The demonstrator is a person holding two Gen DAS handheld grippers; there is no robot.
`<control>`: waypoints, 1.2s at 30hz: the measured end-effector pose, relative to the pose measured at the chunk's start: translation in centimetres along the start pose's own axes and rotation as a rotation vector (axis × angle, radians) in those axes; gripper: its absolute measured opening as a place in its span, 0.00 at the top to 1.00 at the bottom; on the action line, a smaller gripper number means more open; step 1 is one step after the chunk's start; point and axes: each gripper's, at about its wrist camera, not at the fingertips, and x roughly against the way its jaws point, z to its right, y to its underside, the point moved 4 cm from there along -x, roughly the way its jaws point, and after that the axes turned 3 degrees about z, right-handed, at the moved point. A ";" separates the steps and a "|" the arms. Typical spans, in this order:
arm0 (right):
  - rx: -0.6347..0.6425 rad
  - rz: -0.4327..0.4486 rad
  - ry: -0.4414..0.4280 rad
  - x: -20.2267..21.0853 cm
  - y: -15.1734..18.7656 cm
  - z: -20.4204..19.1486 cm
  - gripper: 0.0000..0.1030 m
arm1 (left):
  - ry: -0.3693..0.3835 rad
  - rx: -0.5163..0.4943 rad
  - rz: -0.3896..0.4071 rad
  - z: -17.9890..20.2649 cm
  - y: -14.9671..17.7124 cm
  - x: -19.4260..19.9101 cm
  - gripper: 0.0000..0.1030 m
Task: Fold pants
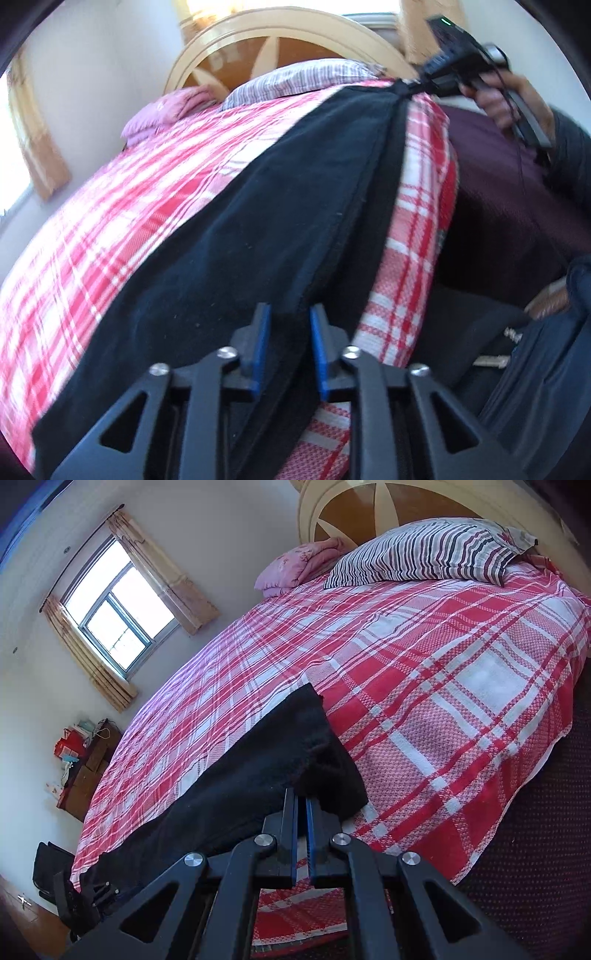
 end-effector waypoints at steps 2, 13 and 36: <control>0.002 0.005 0.000 0.0 0.0 -0.1 0.96 | 0.014 0.002 0.003 0.0 -0.1 0.1 0.88; 0.041 0.049 -0.017 2.5 -1.0 -1.2 0.97 | 0.166 0.198 0.065 -2.4 -0.8 2.4 0.96; 0.094 0.009 0.127 2.7 -0.6 -0.1 0.87 | 0.227 0.188 0.021 -0.4 -0.2 1.5 0.95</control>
